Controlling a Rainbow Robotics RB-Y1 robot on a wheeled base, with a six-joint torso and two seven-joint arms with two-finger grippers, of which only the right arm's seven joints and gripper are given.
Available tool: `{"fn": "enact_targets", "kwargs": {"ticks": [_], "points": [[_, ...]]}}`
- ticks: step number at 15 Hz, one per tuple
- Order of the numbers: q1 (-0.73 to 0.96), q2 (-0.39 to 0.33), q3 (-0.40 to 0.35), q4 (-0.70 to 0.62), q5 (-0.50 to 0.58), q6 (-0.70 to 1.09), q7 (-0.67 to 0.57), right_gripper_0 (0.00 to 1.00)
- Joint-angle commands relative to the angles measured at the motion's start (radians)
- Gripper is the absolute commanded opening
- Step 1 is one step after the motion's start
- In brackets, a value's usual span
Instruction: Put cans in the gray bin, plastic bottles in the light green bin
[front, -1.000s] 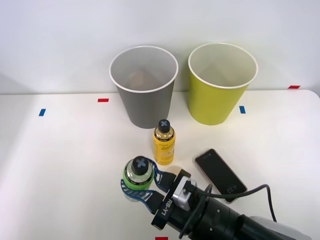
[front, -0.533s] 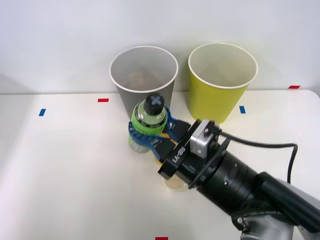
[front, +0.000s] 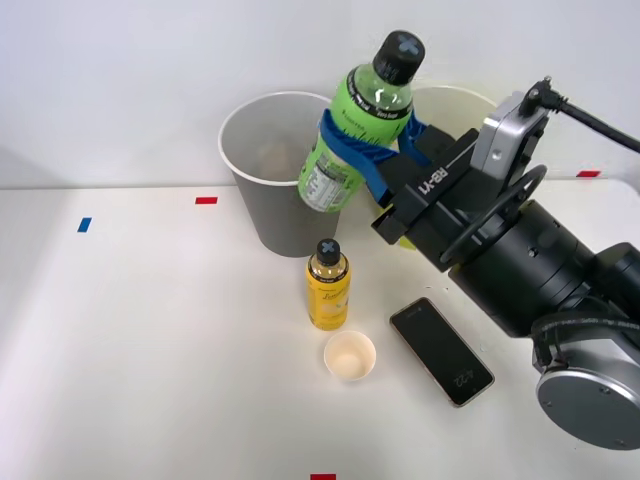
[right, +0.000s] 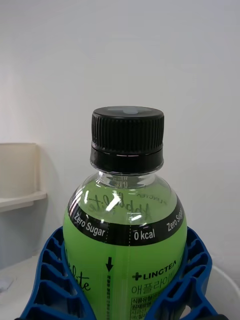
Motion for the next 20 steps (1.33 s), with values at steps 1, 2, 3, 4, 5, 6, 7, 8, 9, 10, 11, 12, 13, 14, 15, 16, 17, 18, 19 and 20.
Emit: {"fn": "enact_targets", "kwargs": {"ticks": [1, 2, 3, 4, 5, 6, 7, 8, 9, 10, 11, 12, 13, 14, 15, 16, 17, 18, 19, 20], "points": [[-0.071, 0.048, -0.168, 0.0, -0.014, 0.204, -0.024, 0.0], [-0.088, 0.067, -0.217, 0.009, -0.016, 0.245, -0.035, 0.0], [-0.103, 0.076, -0.228, 0.037, -0.017, 0.244, -0.043, 0.0], [-0.123, 0.084, -0.231, 0.074, -0.013, 0.238, -0.046, 0.0], [-0.146, 0.093, -0.234, 0.118, -0.011, 0.227, -0.047, 0.0], [-0.165, 0.097, -0.24, 0.152, -0.008, 0.227, -0.047, 0.0], [-0.188, 0.1, -0.245, 0.19, -0.005, 0.227, -0.047, 0.0], [-0.211, 0.108, -0.248, 0.224, -0.003, 0.227, -0.047, 0.0], [-0.243, 0.114, -0.254, 0.273, 0.0, 0.227, -0.046, 0.0], [-0.264, 0.114, -0.26, 0.311, 0.004, 0.226, -0.044, 0.0], [-0.283, 0.114, -0.266, 0.344, 0.006, 0.226, -0.044, 0.0], [-0.312, 0.114, -0.269, 0.388, 0.009, 0.227, -0.047, 0.0], [-0.332, 0.114, -0.271, 0.423, 0.01, 0.226, -0.047, 0.0], [-0.356, 0.119, -0.271, 0.466, 0.012, 0.226, -0.046, 0.0], [-0.375, 0.127, -0.271, 0.499, 0.013, 0.222, -0.044, 0.0], [-0.39, 0.136, -0.275, 0.529, 0.017, 0.222, -0.043, 0.0], [-0.413, 0.145, -0.275, 0.571, 0.021, 0.221, -0.041, 0.0], [-0.43, 0.154, -0.275, 0.603, 0.024, 0.221, -0.04, 0.0], [-0.442, 0.156, -0.275, 0.629, 0.029, 0.221, -0.038, 0.0], [-0.448, 0.154, -0.275, 0.644, 0.035, 0.221, -0.032, 0.0]]}}
